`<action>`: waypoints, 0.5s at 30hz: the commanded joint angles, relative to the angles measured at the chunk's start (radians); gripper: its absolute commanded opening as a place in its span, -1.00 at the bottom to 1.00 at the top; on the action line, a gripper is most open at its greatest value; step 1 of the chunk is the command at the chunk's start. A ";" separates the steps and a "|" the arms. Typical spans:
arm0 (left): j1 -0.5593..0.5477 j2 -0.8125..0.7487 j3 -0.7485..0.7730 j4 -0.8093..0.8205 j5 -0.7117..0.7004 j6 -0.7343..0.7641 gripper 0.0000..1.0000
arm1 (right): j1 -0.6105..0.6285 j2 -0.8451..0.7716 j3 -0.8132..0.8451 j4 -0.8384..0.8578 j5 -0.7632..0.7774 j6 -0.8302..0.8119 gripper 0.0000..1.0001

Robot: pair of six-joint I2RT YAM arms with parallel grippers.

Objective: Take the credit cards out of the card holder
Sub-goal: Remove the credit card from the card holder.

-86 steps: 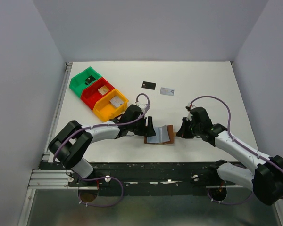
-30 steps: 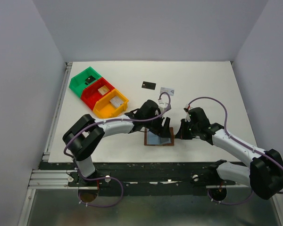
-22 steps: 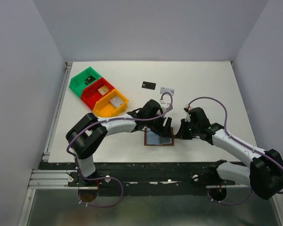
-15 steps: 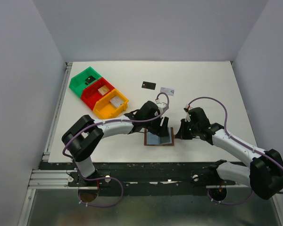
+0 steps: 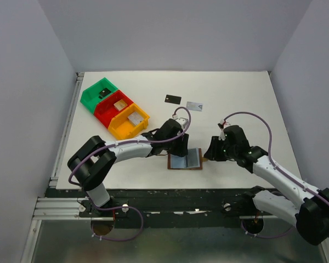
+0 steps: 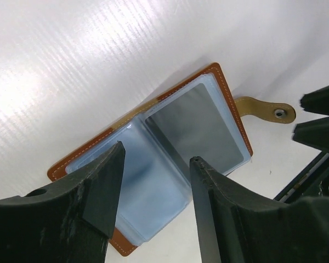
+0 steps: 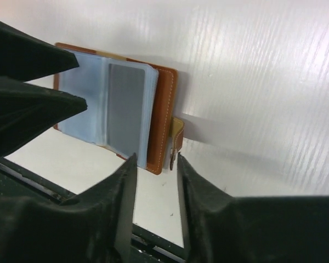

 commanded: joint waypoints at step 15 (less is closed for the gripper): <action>0.003 -0.061 -0.050 -0.012 -0.092 -0.032 0.03 | -0.001 -0.076 0.014 -0.039 0.113 -0.038 0.50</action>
